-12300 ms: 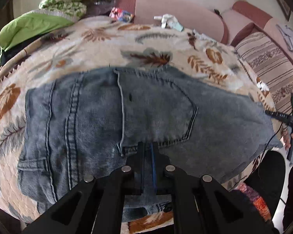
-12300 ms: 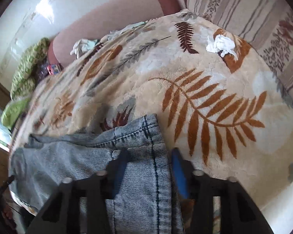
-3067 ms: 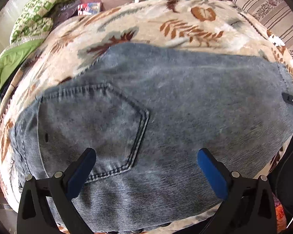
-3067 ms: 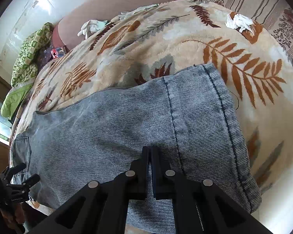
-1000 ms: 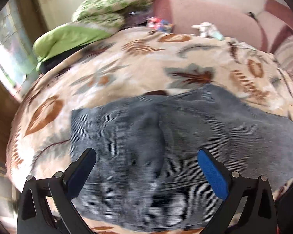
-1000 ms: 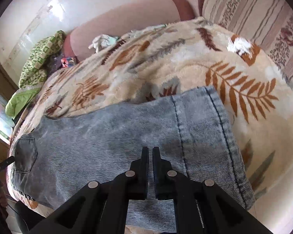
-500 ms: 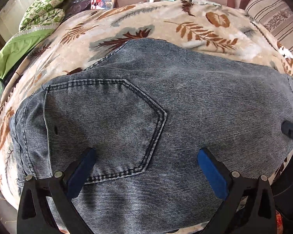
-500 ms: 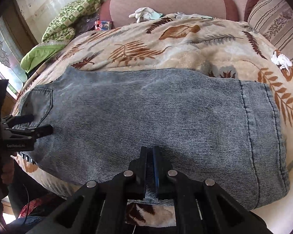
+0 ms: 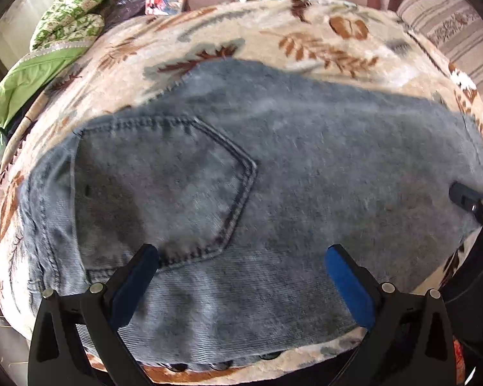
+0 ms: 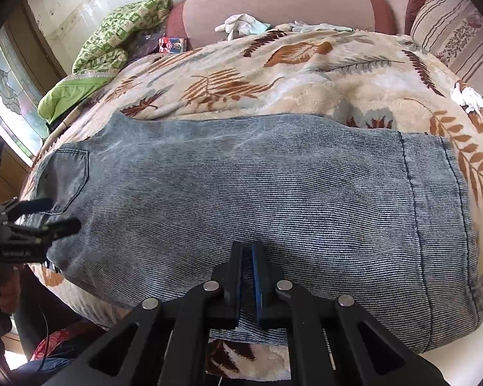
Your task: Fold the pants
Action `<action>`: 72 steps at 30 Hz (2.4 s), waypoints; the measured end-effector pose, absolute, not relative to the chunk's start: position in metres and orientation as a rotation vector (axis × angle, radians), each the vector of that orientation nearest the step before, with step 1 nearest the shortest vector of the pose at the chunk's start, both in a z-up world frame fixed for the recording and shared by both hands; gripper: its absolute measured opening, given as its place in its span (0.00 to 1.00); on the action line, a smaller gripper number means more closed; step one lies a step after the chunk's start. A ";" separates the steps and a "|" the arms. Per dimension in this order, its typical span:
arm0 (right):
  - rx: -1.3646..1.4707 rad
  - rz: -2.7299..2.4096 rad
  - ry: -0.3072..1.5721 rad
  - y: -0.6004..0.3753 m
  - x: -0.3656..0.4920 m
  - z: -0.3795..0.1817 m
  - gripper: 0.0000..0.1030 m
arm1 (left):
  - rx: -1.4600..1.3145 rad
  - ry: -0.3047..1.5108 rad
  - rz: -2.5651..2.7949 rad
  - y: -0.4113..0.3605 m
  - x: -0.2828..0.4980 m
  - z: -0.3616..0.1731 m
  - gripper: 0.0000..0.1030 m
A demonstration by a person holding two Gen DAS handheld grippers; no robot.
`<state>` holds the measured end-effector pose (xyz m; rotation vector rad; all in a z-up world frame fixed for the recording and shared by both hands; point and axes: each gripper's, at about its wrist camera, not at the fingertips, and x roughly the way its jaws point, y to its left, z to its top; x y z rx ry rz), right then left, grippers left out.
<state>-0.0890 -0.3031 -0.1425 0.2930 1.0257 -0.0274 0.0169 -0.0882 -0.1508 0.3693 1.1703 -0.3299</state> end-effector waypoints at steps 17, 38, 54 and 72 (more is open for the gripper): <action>0.274 -0.039 1.024 -0.301 -0.089 -0.142 0.08 | 0.393 1.142 -0.342 -0.090 0.014 -0.152 1.00; 0.749 0.005 0.764 -0.478 -0.178 -0.091 0.70 | 0.452 1.117 -0.529 -0.200 0.024 -0.133 1.00; 1.276 0.091 0.803 -0.518 -0.229 -0.186 0.73 | 0.453 1.139 -0.541 -0.210 0.030 -0.149 1.00; 1.314 0.026 0.708 -0.508 -0.217 -0.195 0.33 | 0.446 1.115 -0.575 -0.202 0.022 -0.151 1.00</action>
